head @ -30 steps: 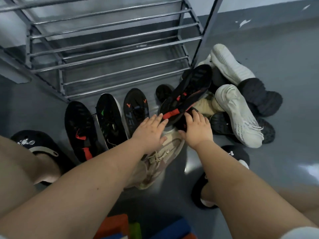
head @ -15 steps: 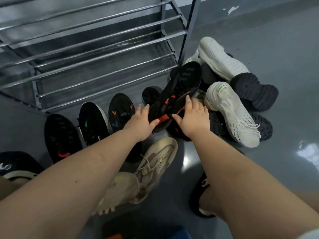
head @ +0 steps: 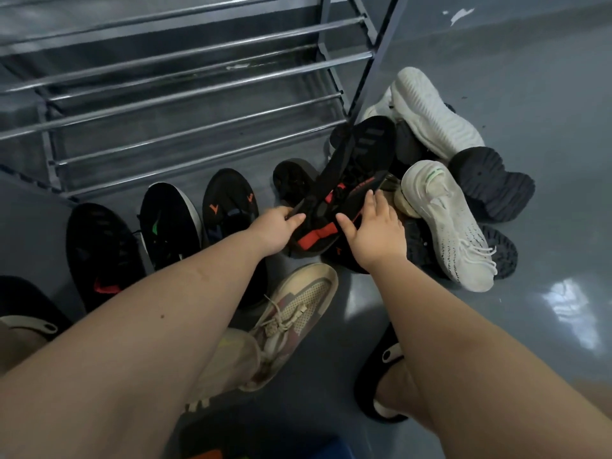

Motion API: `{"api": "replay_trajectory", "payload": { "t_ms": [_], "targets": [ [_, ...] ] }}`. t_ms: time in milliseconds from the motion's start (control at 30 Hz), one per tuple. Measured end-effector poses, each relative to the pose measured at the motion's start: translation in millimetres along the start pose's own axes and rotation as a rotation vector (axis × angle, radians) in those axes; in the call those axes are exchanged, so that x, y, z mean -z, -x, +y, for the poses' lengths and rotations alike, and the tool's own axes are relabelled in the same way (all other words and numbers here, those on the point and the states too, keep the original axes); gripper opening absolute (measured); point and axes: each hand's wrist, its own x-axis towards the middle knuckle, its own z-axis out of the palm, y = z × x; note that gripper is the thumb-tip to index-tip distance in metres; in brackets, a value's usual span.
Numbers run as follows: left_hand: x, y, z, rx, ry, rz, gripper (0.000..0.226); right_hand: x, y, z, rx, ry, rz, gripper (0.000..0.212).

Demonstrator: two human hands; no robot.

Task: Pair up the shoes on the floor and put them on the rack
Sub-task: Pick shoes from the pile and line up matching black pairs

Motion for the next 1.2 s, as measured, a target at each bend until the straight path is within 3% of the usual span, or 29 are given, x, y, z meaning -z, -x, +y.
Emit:
{"api": "replay_trajectory", "payload": {
  "t_ms": [167, 333, 467, 567, 733, 867, 1033, 1100, 1200],
  "targets": [
    [-2, 23, -2, -0.019, 0.138, 0.033, 0.041, 1, 11, -10, -0.048, -0.113, -0.002, 0.084],
    [1, 56, -23, 0.078, 0.373, 0.077, 0.033, -1, 31, -34, 0.055, -0.275, -0.039, 0.087],
    [15, 80, -49, 0.18, 0.539, 0.142, 0.036, -6, 46, -69, 0.117, -0.438, -0.131, 0.096],
    [31, 95, -66, 0.239, 0.646, 0.181, 0.04, -14, 47, -103, 0.057, -0.617, -0.237, 0.102],
    [56, 115, -94, 0.324, 0.798, 0.206, 0.045, -30, 52, -158, 0.026, -0.926, -0.354, 0.049],
    [73, 126, -128, 0.364, 0.677, 0.211, 0.047, -42, 58, -185, 0.078, -0.905, -0.455, 0.05],
    [94, 137, -196, 0.464, 0.208, 0.564, 0.05, -69, 67, -200, 0.116, -0.871, -0.548, 0.054],
    [96, 143, -221, 0.545, 0.038, 0.573, 0.05, -78, 66, -203, 0.116, -0.854, -0.553, 0.06],
    [86, 138, -237, 0.658, 0.167, 0.497, 0.058, -92, 64, -203, 0.061, -0.863, -0.539, 0.066]
  ]
}}
